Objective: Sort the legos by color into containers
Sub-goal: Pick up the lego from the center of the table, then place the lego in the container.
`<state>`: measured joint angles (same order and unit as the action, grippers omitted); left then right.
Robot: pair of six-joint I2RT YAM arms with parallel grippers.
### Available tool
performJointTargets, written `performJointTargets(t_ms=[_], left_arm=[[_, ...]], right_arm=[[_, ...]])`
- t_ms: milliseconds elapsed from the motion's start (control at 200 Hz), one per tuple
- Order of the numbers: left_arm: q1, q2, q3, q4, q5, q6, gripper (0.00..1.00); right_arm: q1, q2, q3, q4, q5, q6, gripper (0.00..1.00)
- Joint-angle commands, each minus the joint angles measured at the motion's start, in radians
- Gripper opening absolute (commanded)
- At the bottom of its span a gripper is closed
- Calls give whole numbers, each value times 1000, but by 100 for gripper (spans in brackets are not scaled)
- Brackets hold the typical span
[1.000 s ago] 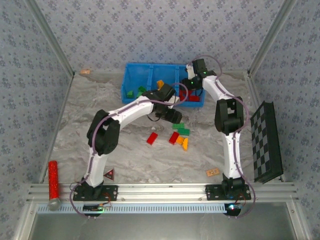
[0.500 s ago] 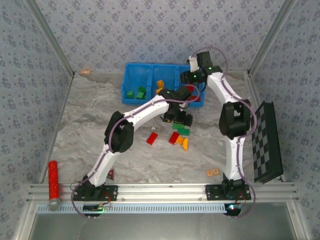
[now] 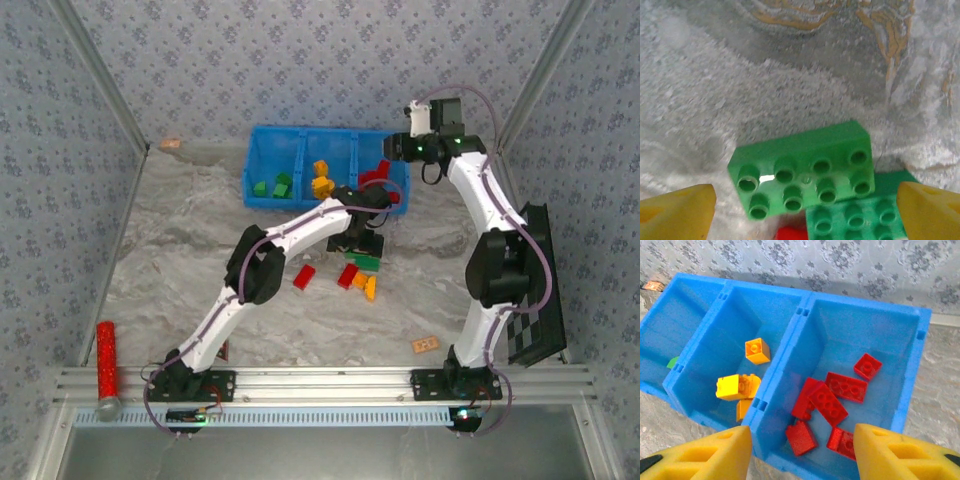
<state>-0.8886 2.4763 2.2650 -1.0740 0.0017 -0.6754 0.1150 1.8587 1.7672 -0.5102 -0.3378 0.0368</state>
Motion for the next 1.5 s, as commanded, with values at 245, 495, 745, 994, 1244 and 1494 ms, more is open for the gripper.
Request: performJointTargets(t_ms=[245,495,745,994,1244,1494], left_arm=[[9,86,93,-67,-2,-100,79],[21,98,65,-118,-14,-101,66],[43,-20,-9,-105,-51,-67,53],[106,-185,-4,-107,-99,12,51],[216,-289,50,-76,-140,94,51],[370,-319,41,54,-209,165,51]], right_arm=[[-73,-62,-37,38,-81,46,58],[-89,-83,-49,30,-66,48,59],[-83,-167,-143,44,-50,77,61],[-54,-317,-348,5,3,172,61],[81,-397,-483,-85,32,313,62],[280,-375,-523,-143,99,566,64]])
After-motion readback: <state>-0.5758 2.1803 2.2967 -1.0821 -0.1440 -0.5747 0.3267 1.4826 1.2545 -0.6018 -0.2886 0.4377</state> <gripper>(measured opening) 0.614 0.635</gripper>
